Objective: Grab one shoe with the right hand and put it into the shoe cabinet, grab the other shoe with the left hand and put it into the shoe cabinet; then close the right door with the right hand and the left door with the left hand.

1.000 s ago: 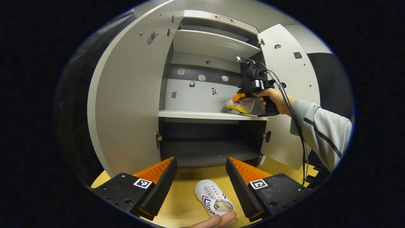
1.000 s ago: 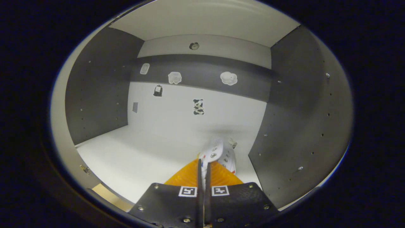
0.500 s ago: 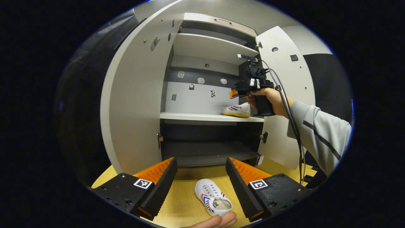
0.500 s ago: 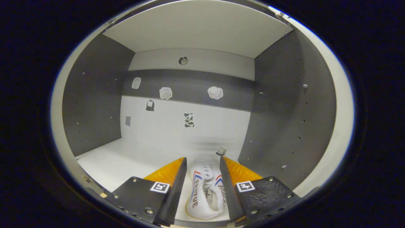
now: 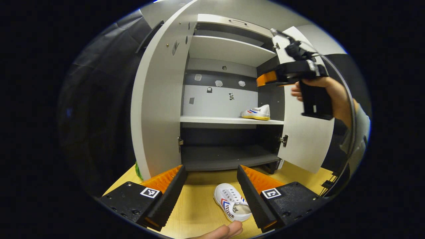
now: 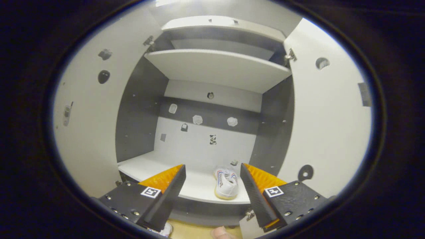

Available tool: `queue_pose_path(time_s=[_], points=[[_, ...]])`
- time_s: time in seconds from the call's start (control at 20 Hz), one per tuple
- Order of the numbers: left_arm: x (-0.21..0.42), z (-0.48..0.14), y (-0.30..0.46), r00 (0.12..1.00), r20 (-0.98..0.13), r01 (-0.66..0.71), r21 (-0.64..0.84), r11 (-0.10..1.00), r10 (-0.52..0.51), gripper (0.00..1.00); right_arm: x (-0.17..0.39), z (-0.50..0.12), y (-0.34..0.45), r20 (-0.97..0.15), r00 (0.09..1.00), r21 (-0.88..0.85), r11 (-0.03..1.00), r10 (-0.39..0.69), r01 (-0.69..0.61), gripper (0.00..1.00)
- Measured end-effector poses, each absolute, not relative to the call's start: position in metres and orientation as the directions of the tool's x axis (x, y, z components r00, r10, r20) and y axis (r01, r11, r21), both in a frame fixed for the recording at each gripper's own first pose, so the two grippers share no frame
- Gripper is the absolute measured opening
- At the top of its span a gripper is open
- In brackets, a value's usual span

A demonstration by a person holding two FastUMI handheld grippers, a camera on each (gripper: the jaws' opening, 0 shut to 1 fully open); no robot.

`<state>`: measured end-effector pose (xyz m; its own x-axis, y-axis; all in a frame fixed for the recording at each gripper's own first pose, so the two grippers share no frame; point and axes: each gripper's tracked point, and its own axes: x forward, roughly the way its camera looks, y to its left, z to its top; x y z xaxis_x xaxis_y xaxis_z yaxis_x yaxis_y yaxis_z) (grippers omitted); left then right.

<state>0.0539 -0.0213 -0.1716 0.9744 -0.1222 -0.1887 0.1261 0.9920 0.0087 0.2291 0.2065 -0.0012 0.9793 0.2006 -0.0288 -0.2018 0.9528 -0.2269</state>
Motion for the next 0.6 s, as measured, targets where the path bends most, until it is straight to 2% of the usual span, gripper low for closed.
queue_pose_path(time_s=[0.1, 0.15, 0.2, 0.3, 0.35, 0.45, 0.6], points=[[0.052, -0.173, -0.020, 0.974, -0.191, 0.124, 0.004, 0.992, -0.121, 0.96, 0.182, 0.008, 0.203, 0.011, 0.981, -0.203, 0.961, 0.193, -0.186, 0.98], [0.050, -0.173, -0.021, 0.974, -0.191, 0.125, -0.003, 0.992, -0.123, 0.92, 0.158, 0.012, 0.198, 0.035, 0.982, -0.204, 0.963, 0.188, -0.177, 0.99], [0.049, -0.172, -0.024, 0.973, -0.190, 0.132, -0.007, 0.991, -0.131, 0.96, 0.136, 0.019, 0.193, 0.063, 0.981, -0.204, 0.964, 0.184, -0.168, 0.98], [0.048, -0.171, -0.027, 0.972, -0.187, 0.146, -0.007, 0.989, -0.144, 0.96, 0.092, 0.020, 0.185, 0.099, 0.977, -0.184, 0.968, 0.189, -0.169, 0.99], [0.047, -0.170, -0.030, 0.970, -0.186, 0.155, -0.008, 0.988, -0.154, 1.00, 0.070, 0.016, 0.179, 0.101, 0.975, -0.169, 0.969, 0.197, -0.178, 0.96], [0.048, -0.167, -0.033, 0.971, -0.179, 0.159, -0.005, 0.987, -0.158, 0.92, 0.033, 0.011, 0.162, 0.102, 0.975, -0.126, 0.974, 0.199, -0.186, 0.99], [0.053, -0.166, -0.031, 0.974, -0.188, 0.128, 0.004, 0.992, -0.125, 0.96, 0.000, 0.003, 0.128, 0.107, 0.980, -0.096, 0.982, 0.171, -0.161, 0.98]])
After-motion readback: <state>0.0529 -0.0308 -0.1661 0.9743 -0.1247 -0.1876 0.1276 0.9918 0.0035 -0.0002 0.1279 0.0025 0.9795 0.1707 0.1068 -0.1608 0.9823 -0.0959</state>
